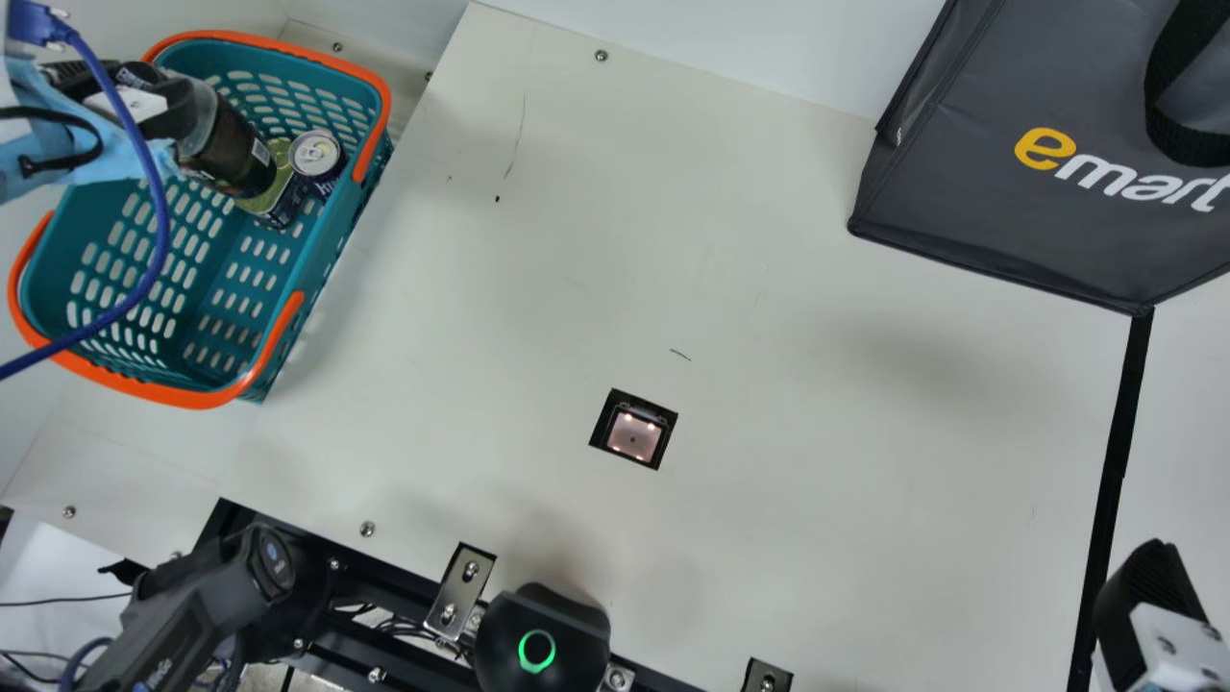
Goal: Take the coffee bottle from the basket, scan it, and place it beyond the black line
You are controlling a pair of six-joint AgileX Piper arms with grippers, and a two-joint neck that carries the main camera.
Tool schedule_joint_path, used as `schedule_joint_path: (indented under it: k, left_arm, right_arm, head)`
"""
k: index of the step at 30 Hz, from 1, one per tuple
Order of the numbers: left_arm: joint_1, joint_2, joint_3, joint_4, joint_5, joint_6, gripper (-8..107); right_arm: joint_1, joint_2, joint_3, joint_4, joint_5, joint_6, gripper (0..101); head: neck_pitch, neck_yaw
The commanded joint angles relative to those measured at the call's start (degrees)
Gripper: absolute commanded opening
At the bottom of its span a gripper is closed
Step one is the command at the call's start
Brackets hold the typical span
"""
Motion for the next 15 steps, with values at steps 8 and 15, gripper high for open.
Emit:
schedule_joint_path:
  k: [8, 15]
  left_arm:
    - [-4.1, -1.7, -1.5, 1.5, 1.1, -3.1, 10]
    - [-8.5, -3.3, -2.1, 3.4, 1.3, -6.2, 10]
  right_arm:
    - [0.0, 0.0, 0.0, 0.0, 0.0, 0.0, 91]
    - [0.0, 0.0, 0.0, 0.0, 0.0, 0.0, 91]
  head:
    - [-1.6, 0.1]
    - [-1.6, 0.1]
